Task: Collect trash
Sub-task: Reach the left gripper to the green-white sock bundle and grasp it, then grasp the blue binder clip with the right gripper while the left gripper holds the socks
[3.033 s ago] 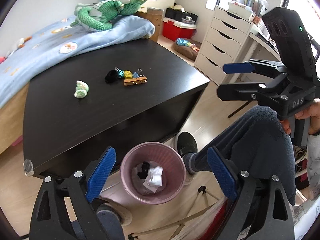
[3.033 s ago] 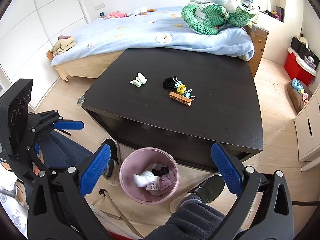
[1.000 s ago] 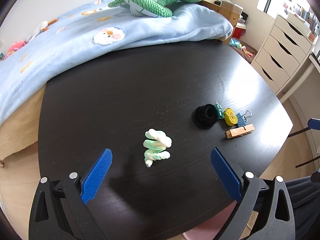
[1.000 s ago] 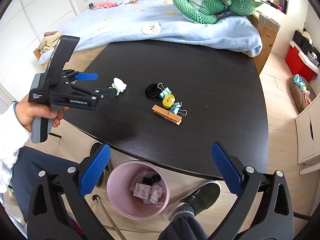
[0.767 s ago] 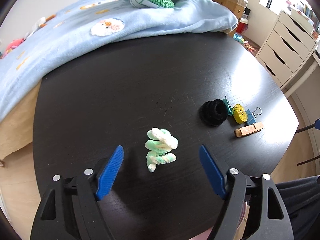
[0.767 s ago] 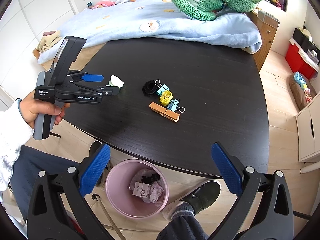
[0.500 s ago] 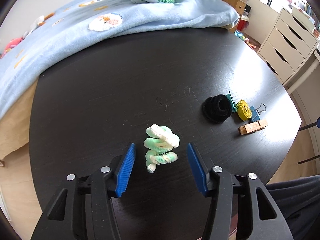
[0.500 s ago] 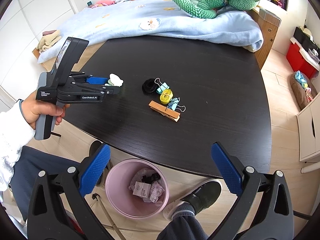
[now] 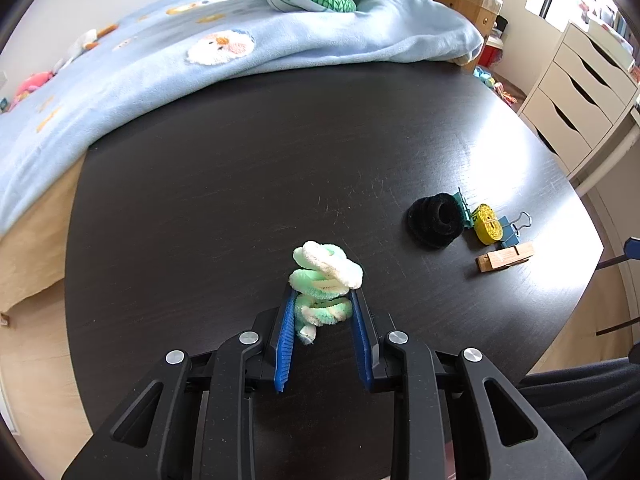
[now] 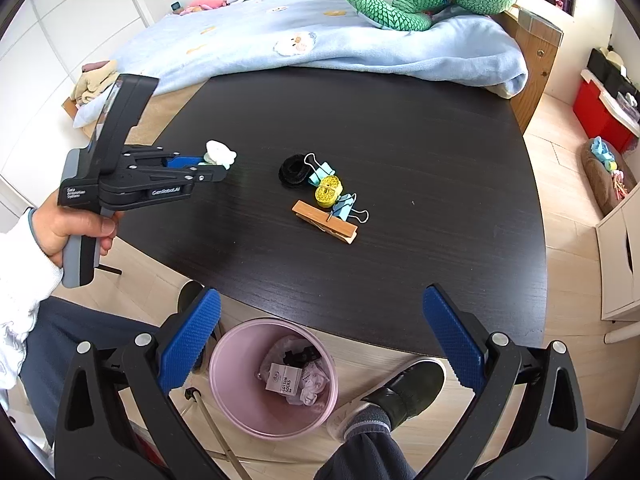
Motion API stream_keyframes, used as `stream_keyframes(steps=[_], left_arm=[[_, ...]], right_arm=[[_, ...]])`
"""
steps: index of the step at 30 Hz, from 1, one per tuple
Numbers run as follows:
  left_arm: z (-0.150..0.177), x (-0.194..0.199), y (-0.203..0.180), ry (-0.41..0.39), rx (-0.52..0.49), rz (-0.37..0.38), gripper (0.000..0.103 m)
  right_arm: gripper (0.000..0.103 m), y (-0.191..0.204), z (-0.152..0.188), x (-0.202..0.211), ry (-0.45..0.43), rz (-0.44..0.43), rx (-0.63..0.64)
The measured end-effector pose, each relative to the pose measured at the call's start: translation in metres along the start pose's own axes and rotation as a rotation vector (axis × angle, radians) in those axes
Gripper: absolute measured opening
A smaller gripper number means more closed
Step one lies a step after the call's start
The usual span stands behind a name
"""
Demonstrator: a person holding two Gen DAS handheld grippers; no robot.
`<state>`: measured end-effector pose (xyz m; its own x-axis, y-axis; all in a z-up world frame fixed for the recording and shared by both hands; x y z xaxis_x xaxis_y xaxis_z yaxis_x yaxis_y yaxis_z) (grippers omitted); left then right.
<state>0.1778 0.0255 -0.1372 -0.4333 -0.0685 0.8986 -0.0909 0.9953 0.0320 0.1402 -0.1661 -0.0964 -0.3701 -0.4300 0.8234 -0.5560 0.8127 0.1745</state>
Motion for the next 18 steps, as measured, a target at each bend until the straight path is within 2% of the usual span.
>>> stream_keyframes(steps=[9,18], left_arm=[[0.008,0.021,-0.009,-0.028,-0.017,0.003,0.026],[0.015,0.037,-0.02,-0.052,-0.031,0.02,0.026]], right_arm=[[0.099,-0.009,-0.018,-0.007,-0.006,-0.004,-0.031],[0.099,-0.027,-0.049,-0.027,0.016,-0.092,-0.142]])
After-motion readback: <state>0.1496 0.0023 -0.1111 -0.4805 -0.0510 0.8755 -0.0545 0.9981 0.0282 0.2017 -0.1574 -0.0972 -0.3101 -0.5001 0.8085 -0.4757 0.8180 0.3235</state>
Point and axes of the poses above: each gripper's, at about its wrist camera, not at the fingertips, and x roughly against the way its jaws point, y to its left, z to its underside, the point moved 6 cm from there along -x, roughly the way its jaws point, and after that the axes turned 5 degrees about -z, right-handed, at the moved point
